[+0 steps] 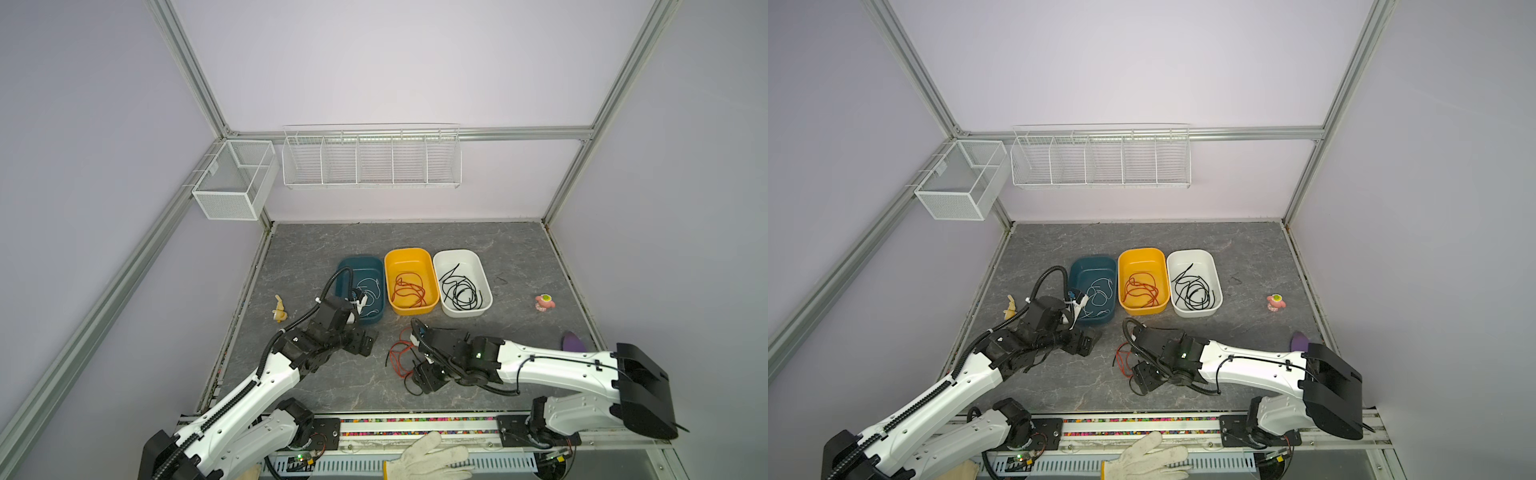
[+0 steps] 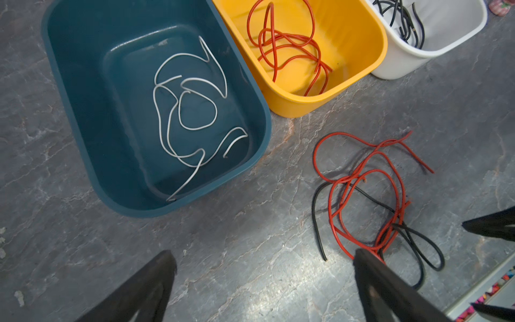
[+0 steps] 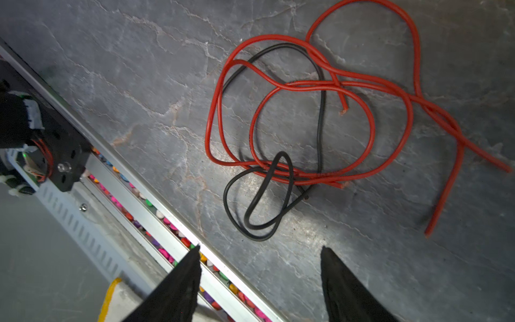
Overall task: Untangle the cables
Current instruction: 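Reach the right gripper down to the cable pile and grasp a black cable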
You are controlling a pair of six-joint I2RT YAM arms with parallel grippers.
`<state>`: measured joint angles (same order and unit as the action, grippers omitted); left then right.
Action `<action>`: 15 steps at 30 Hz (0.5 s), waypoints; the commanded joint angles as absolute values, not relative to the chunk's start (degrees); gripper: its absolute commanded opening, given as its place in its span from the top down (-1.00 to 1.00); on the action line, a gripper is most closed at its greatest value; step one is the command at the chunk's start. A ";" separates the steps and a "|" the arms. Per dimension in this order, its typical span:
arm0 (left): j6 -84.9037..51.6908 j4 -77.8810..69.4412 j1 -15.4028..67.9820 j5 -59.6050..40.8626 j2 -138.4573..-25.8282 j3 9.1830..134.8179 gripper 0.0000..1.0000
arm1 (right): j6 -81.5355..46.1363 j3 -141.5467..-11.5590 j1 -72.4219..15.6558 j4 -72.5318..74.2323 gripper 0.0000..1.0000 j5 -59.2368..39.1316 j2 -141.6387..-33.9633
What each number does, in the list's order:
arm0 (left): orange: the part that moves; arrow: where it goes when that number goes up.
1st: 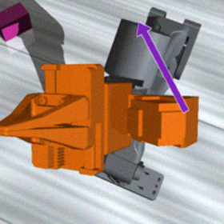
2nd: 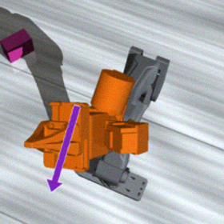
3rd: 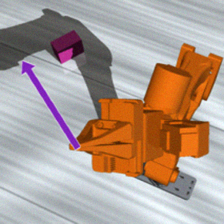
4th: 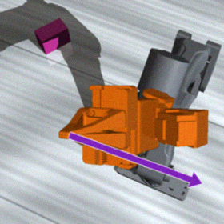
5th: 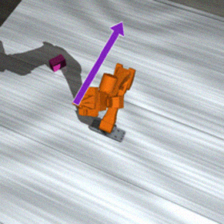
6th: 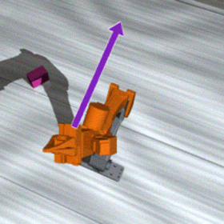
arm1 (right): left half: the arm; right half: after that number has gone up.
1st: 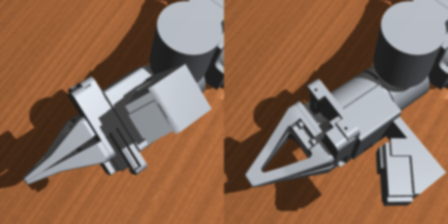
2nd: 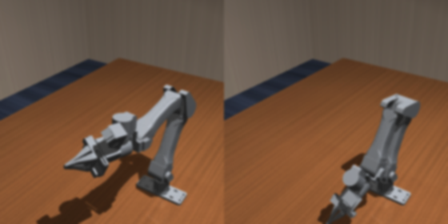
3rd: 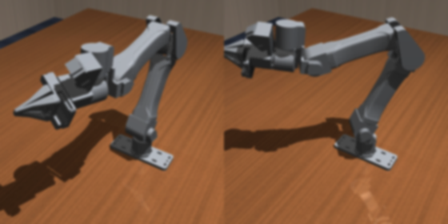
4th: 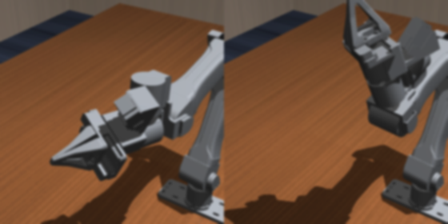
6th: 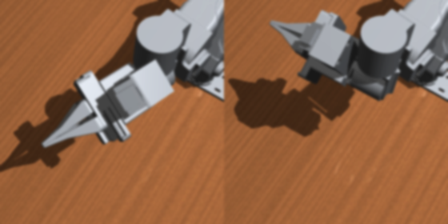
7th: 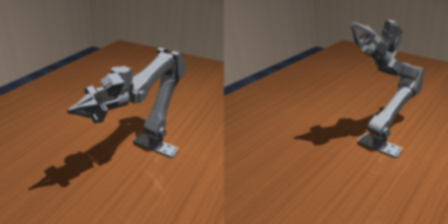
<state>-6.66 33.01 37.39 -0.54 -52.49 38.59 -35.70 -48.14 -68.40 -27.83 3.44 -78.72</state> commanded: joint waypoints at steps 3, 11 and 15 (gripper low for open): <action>-4.13 31.20 39.40 -0.14 -50.88 38.14 -0.99 | -36.65 -50.01 -68.78 -26.81 -0.19 4.13 -81.39; -3.86 30.02 40.47 5.33 -45.13 37.11 -0.99 | -36.96 -50.00 -68.76 -25.74 0.09 4.57 -84.64; -3.71 29.40 40.52 8.02 -40.97 35.78 -0.99 | -37.08 -50.01 -68.71 -25.19 0.24 5.37 -85.46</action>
<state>-4.82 30.39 40.25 5.02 -43.35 36.77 -36.42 -49.10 -68.40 -26.04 3.90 -84.82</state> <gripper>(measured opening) 0.994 0.390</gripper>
